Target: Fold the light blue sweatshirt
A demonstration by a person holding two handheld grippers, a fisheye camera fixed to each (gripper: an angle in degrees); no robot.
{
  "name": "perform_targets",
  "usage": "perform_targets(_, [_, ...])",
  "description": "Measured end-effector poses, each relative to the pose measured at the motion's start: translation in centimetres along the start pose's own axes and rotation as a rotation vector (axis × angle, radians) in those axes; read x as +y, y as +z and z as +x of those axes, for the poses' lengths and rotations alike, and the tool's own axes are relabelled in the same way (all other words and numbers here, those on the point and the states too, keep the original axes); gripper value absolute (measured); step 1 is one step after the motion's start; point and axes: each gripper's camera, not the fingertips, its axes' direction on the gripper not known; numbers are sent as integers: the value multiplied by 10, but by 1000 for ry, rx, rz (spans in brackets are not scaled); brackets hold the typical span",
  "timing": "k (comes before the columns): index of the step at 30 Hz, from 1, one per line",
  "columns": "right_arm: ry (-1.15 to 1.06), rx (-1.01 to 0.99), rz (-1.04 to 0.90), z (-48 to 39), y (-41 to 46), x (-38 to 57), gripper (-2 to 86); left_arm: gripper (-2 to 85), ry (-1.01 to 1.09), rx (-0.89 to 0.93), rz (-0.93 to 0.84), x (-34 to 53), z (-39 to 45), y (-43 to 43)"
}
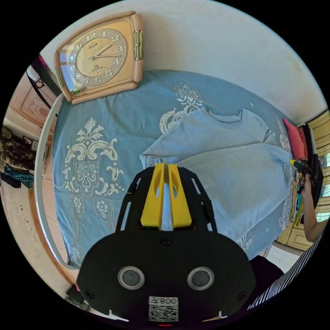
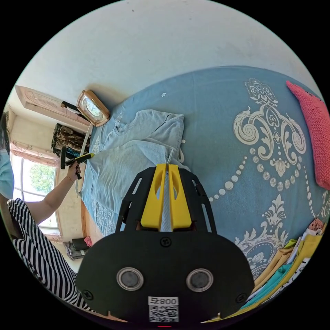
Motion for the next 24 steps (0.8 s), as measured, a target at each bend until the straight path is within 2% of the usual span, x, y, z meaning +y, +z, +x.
perform_targets(7, [-4,4,-9,-5,3,1,9,59,-34,43,-97,-2,-13,39])
perform_targets(12, [1,0,-18,-7,5,3,9,29,30,-58,-113,4,-4,46])
perform_targets(15, [9,-14,-6,-8,5,3,10,23,32,-64,-79,16,-5,39])
perform_targets(24, [-20,-46,66,-27,-14,-6,9,21,-91,122,88,55,-34,2])
